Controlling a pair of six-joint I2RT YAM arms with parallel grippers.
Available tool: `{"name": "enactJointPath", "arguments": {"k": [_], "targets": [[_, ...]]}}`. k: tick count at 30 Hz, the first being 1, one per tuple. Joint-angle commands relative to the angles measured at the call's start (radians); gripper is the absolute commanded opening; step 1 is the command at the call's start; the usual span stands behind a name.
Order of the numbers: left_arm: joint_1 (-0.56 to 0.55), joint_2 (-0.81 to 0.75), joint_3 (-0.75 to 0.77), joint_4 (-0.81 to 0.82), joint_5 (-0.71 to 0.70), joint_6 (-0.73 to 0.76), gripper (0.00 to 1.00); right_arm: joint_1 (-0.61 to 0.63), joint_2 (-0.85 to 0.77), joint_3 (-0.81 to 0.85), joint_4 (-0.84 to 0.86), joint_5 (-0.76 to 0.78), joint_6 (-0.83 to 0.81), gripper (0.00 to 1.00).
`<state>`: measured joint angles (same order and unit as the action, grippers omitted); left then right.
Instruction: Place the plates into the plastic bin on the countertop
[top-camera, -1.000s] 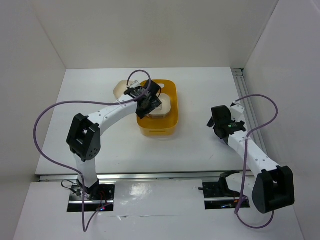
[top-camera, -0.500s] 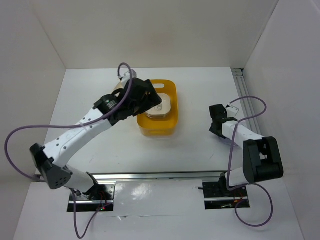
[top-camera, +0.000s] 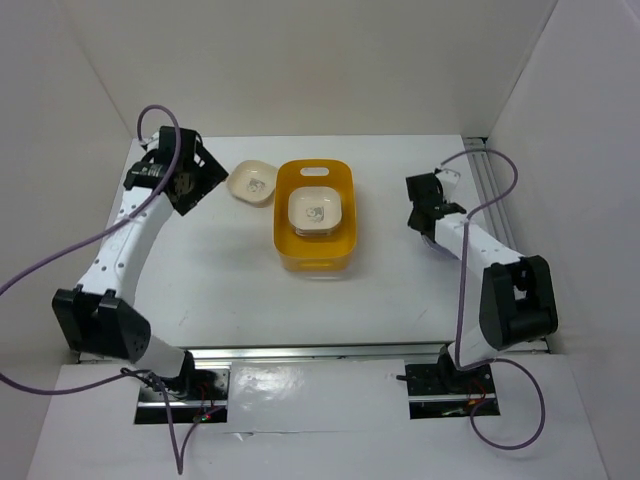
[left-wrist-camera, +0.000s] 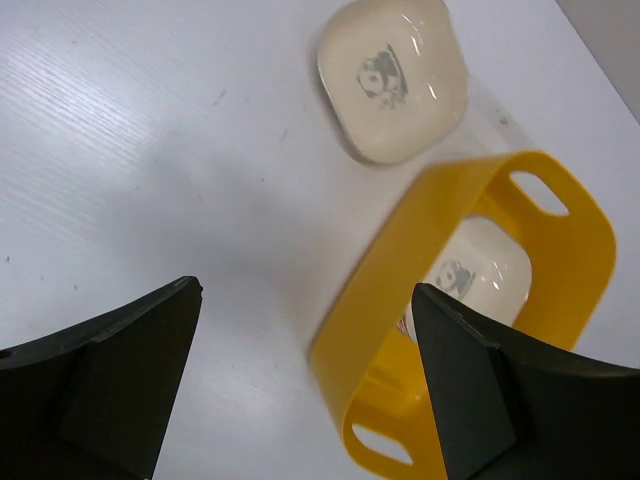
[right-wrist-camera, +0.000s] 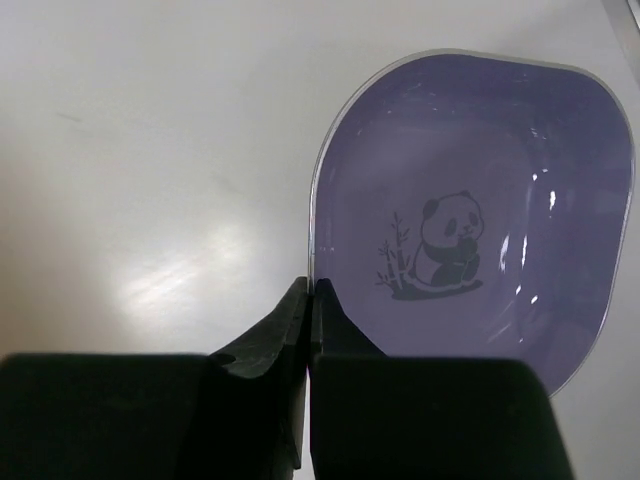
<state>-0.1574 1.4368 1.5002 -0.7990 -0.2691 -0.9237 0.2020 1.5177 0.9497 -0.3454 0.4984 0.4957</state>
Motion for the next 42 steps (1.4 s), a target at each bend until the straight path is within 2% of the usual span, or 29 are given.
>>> {"name": "enactJointPath", "arguments": {"k": [1, 4, 5, 8, 9, 12, 15, 19, 25, 32, 38, 39, 41, 42], "targets": [[0.076, 0.098, 0.083, 0.003, 0.105, 0.057, 1.00, 0.065, -0.056, 0.218, -0.039, 0.000, -0.049, 0.00], [0.126, 0.235, 0.092, 0.058, 0.172, 0.074, 1.00, 0.157, -0.045, 0.338, -0.052, 0.000, -0.101, 0.00], [0.163, 0.276, 0.101, 0.087, 0.250, 0.074, 1.00, 0.175, -0.024, 0.409, -0.052, -0.062, -0.138, 0.00], [0.174, 0.424, 0.152, 0.122, 0.278, 0.074, 1.00, 0.269, 0.024, 0.518, -0.052, -0.095, -0.160, 0.00], [0.174, 0.453, 0.166, 0.162, 0.287, 0.074, 1.00, 0.296, 0.079, 0.612, -0.081, -0.095, -0.160, 0.00], [0.156, 0.577, 0.265, 0.185, 0.271, 0.098, 1.00, 0.408, 0.191, 0.769, -0.124, -0.080, -0.146, 0.00], [0.134, 0.678, 0.366, 0.185, 0.213, 0.137, 1.00, 0.523, 0.293, 0.852, -0.136, -0.069, -0.111, 0.00], [0.144, 0.777, 0.425, 0.185, 0.212, 0.157, 1.00, 0.606, 0.441, 0.919, -0.145, -0.026, -0.088, 0.00], [0.162, 0.887, 0.496, 0.172, 0.223, 0.195, 1.00, 0.654, 0.630, 1.018, -0.185, 0.051, -0.065, 0.00], [0.171, 0.932, 0.535, 0.181, 0.246, 0.217, 1.00, 0.654, 0.674, 1.060, -0.185, 0.071, -0.054, 0.00], [0.180, 0.979, 0.566, 0.190, 0.278, 0.217, 1.00, 0.663, 0.705, 1.110, -0.185, 0.081, -0.074, 0.15], [0.180, 0.979, 0.566, 0.190, 0.278, 0.217, 1.00, 0.663, 0.705, 1.121, -0.196, 0.091, -0.074, 0.28], [0.180, 1.001, 0.566, 0.202, 0.289, 0.226, 1.00, 0.672, 0.723, 1.158, -0.217, 0.115, -0.085, 0.62], [0.180, 1.001, 0.566, 0.202, 0.298, 0.226, 1.00, 0.672, 0.723, 1.169, -0.233, 0.115, -0.085, 0.75]]}}
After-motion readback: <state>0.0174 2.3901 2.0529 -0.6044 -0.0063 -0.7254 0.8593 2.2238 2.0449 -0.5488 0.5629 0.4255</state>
